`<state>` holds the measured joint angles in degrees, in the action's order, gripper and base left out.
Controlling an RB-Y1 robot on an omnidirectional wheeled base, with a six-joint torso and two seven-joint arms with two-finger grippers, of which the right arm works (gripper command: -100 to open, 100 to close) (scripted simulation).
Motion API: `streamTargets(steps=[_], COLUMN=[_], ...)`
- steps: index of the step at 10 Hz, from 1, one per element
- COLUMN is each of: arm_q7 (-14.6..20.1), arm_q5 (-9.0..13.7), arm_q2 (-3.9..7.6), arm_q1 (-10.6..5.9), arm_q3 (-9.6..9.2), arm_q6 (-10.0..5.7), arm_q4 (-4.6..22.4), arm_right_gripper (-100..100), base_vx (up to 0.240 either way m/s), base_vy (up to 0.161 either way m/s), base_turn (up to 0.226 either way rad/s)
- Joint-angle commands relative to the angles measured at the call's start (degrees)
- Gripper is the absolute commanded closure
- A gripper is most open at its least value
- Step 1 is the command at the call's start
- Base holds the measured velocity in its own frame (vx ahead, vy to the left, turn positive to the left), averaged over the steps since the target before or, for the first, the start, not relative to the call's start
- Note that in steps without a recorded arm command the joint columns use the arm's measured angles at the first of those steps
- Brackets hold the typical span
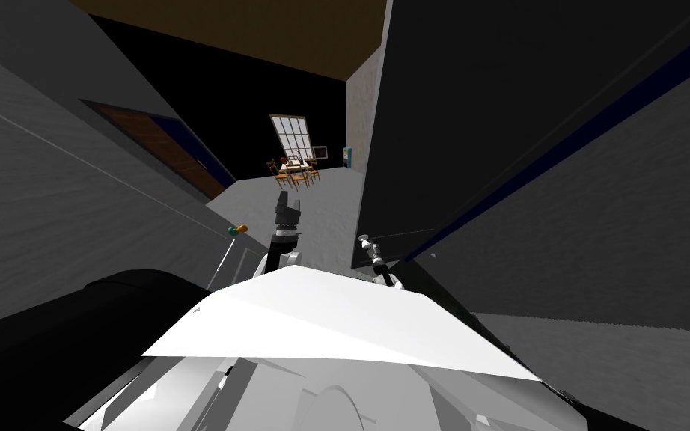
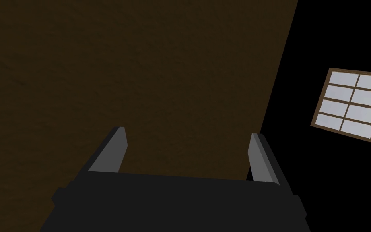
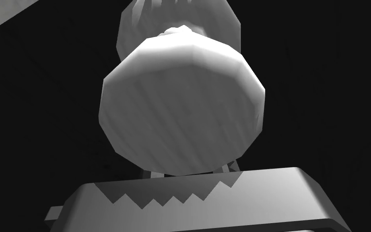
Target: Push the door open
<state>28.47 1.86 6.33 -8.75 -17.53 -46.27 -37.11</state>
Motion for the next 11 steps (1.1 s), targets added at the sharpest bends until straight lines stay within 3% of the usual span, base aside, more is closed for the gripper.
streamTargets(steps=[1, 4, 8, 11], arm_q7=[0.6, 2.9, 9.6, 10.1], arm_q5=[0.3, 1.1, 3.6, 3.6], arm_q2=[-0.59, -0.62, -0.72, -0.72], arm_q1=[-2.31, -2.52, -3.14, -3.14], arm_q3=[0.11, -0.42, -1.96, -1.96], arm_q6=[-2.44, -2.42, -2.37, -2.37], arm_q4=[2.6, 2.8, 3.5, 3.5], arm_right_gripper=[100, 100, 100, 100], base_vx=[0.012, 0.019, 0.045, 0.021], base_vy=[0.011, 0.019, 0.044, 0.013], base_turn=[-0.003, -0.031, -0.056, -0.007])
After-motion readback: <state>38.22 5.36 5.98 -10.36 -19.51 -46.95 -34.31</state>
